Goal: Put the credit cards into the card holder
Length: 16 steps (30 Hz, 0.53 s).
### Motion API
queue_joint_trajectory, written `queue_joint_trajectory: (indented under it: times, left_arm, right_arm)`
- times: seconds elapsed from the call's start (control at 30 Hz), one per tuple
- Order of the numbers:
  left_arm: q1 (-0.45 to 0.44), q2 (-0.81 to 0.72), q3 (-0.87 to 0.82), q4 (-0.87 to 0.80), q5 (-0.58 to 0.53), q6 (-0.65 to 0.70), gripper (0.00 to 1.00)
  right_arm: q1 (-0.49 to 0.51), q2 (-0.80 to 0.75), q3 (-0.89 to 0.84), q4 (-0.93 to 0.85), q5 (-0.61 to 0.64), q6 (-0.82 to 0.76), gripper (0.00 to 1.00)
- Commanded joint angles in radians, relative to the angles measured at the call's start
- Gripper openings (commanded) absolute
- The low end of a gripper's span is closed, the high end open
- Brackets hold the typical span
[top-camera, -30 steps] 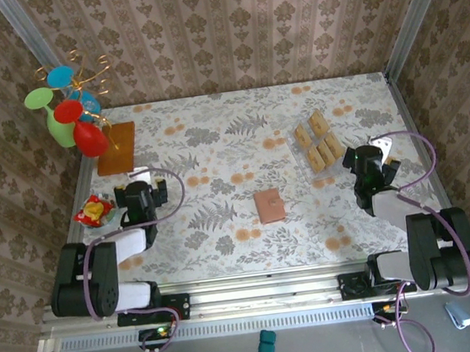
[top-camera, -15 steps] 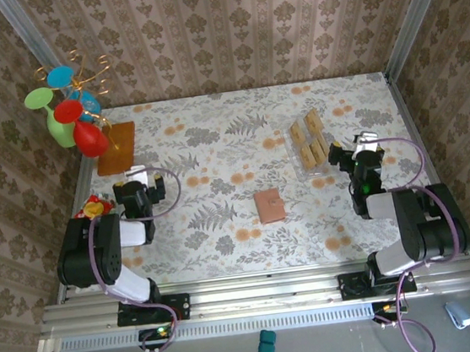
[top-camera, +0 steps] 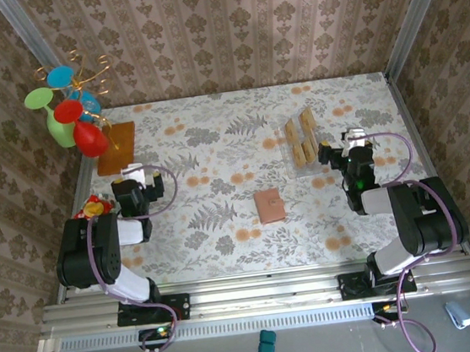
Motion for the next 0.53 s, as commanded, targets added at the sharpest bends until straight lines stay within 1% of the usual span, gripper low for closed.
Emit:
queue_joint_trajectory:
  times: [0.0,0.27,0.37,0.5]
  left_arm:
    - [0.0,-0.002,0.014,0.018,0.027,-0.005,1.0]
    - [0.0,-0.004,0.018,0.008,0.033,-0.006,1.0]
    - [0.0,-0.002,0.017,0.008,0.033,-0.005,1.0]
    - [0.0,-0.004,0.017,0.008,0.032,-0.005,1.0]
  right_arm:
    - [0.01,0.017,0.005,-0.057,0.03,-0.043,1.0]
    - [0.01,0.022,0.01,-0.065,0.027,-0.044,1.0]
    - [-0.01,0.025,0.026,-0.091,-0.01,-0.033,1.0]
    - [-0.007,0.016,0.01,-0.069,-0.012,-0.037,1.0]
